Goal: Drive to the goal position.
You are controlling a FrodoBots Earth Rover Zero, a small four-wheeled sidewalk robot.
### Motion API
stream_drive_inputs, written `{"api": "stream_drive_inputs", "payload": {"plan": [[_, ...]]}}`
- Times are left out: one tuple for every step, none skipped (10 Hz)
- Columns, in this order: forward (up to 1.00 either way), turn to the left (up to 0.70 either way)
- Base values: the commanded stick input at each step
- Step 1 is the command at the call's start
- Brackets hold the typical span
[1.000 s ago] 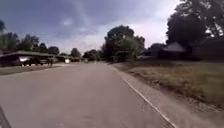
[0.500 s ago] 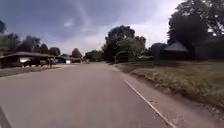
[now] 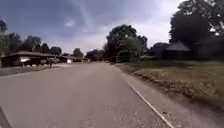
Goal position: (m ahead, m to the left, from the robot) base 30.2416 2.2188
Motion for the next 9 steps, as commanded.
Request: {"api": "stream_drive_inputs", "payload": {"plan": [[0.7, 0.03], [0.7, 0.03], [0.7, 0.03], [0.7, 0.03], [0.7, 0.03], [0.7, 0.03], [0.7, 0.03], [0.7, 0.03], [0.7, 0.03]]}}
